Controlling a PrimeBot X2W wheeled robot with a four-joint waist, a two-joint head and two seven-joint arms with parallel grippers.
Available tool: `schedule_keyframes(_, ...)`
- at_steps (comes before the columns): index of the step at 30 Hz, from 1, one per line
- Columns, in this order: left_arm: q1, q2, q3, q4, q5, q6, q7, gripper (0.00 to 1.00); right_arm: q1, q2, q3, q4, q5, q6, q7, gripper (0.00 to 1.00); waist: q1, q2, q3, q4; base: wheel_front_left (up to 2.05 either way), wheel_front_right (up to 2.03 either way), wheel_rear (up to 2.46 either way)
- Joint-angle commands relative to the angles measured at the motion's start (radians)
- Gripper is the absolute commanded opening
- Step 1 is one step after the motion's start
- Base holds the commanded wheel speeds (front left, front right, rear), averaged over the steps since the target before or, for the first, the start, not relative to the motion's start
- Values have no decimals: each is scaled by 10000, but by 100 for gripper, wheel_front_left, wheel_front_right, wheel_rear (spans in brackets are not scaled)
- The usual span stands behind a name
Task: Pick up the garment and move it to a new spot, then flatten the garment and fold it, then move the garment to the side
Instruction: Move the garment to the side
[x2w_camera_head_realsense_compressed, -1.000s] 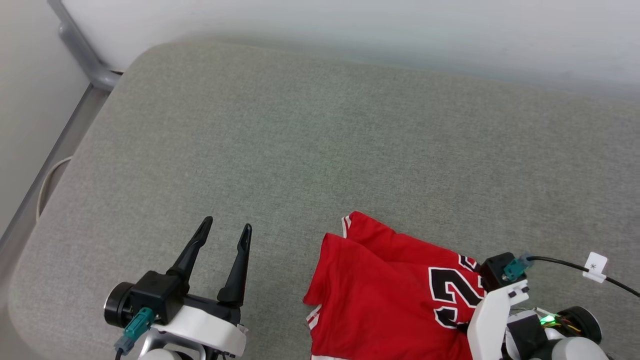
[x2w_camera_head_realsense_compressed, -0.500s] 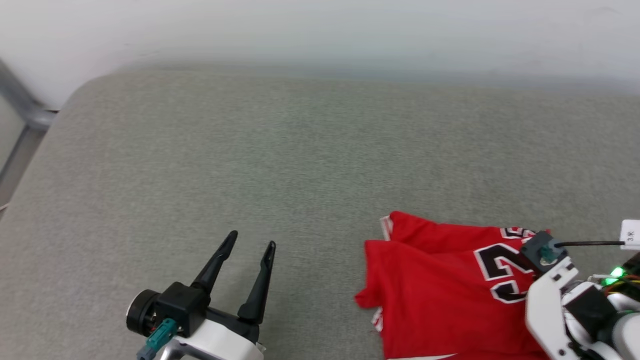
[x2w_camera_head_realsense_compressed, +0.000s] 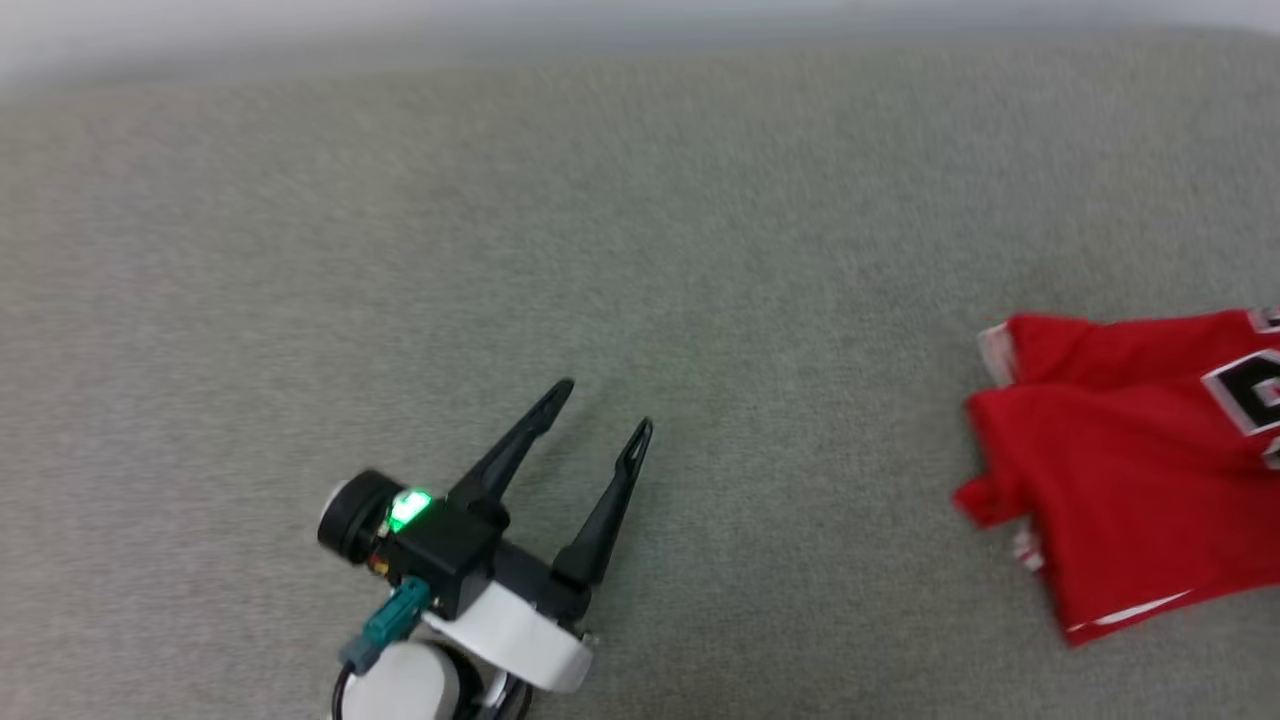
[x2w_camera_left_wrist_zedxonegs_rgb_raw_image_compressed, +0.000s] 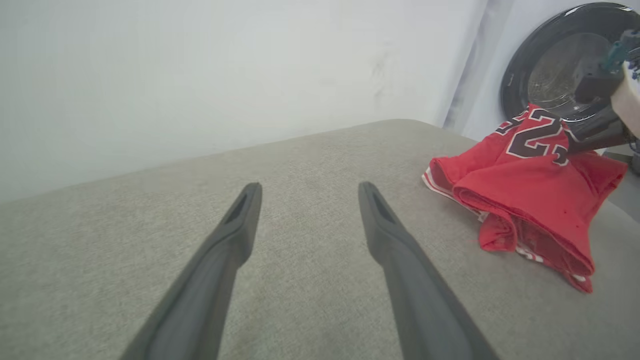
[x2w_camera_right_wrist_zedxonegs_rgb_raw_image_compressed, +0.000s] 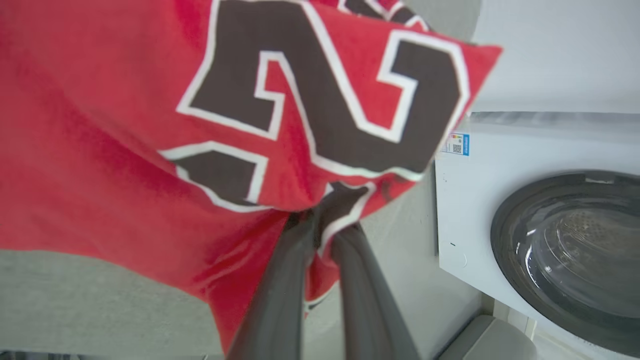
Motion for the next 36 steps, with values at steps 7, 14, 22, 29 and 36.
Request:
schedule_keyframes(7, -1537, 444, -386, -633, 374, 6, -21, 100, -1049, -474, -1250, 2503, -555, -22, -1950, 0, -1, 0, 2298, -888, 0, 0, 0)
schedule_keyframes(14, -2627, 763, -584, -1269, 624, 5, 86, 100, -1748, -165, -2580, 4322, -1114, -22, -2989, 0, -1, 0, 3420, -1036, 0, 0, 0)
schedule_keyframes(22, -3330, 942, -807, -2129, 735, 6, 507, 100, -2489, 650, -3939, 5724, -1922, -23, -4107, 0, -1, 0, 4017, -1044, 0, 0, 0)
schedule_keyframes(29, -3202, 1013, -820, -2134, 649, 89, 487, 100, -2885, 1354, -4580, 6205, -2894, -21, -4386, 100, -1, 0, 3787, -960, 0, 0, 0)
schedule_keyframes(36, -2752, 883, -774, -1554, 398, 248, 208, 100, -2784, 1693, -4875, 5889, -3443, -21, -4083, 100, -1, 0, 2670, -793, 0, 0, 0)
